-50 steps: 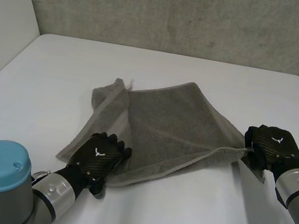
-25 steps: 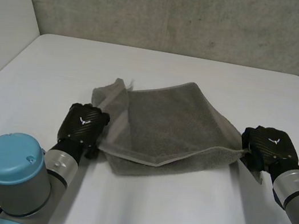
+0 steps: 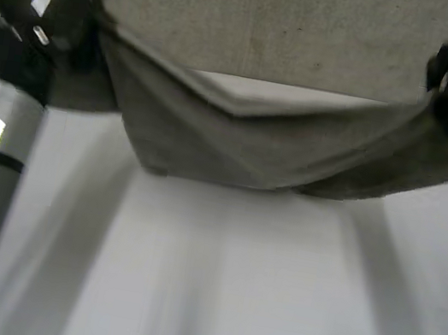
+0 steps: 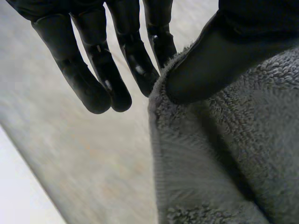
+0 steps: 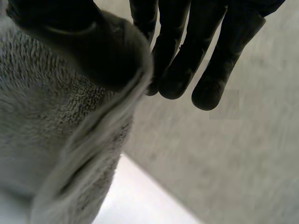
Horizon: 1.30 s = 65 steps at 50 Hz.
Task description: Fold the towel.
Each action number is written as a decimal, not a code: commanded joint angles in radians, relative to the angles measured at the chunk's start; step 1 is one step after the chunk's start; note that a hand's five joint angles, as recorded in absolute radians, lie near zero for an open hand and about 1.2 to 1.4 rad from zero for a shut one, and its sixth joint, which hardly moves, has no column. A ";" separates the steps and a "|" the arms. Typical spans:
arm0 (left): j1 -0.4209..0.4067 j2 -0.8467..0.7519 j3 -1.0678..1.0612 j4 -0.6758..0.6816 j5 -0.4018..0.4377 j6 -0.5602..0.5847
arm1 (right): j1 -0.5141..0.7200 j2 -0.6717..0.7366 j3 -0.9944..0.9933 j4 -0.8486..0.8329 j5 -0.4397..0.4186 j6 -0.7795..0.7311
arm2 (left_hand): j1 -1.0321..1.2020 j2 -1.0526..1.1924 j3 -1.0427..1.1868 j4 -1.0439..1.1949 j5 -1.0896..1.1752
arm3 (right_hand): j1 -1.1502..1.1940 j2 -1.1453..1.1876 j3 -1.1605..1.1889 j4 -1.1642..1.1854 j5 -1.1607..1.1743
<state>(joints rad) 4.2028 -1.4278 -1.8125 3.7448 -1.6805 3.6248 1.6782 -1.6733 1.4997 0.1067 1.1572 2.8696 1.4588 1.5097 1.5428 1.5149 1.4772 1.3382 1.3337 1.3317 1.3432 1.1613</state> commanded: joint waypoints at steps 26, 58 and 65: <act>0.106 -0.623 0.649 -0.260 0.025 0.259 | 0.212 0.627 -0.621 -0.174 0.374 -0.559 | -0.063 -0.113 -0.147 -0.119 -0.255 | 0.058 0.063 0.065 0.053 0.060; 0.135 -0.545 0.145 0.181 0.146 0.258 | 0.230 0.455 -0.043 -0.430 0.266 -0.536 | -0.063 -0.113 -0.147 -0.119 -0.255 | 0.058 0.063 0.065 0.053 0.060; 0.138 -0.670 -0.036 0.344 0.157 0.259 | 0.230 0.570 0.088 -0.430 0.245 -0.535 | -0.063 -0.113 -0.147 -0.119 -0.255 | 0.058 0.063 0.065 0.053 0.060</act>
<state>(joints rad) 4.3380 -2.0089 -1.7248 3.9666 -1.5291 3.8836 1.9078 -1.1816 1.4987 -0.3215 1.4140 2.3353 1.4614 1.5193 1.5481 1.5149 1.4780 1.3376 1.3427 1.3316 1.3432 1.1612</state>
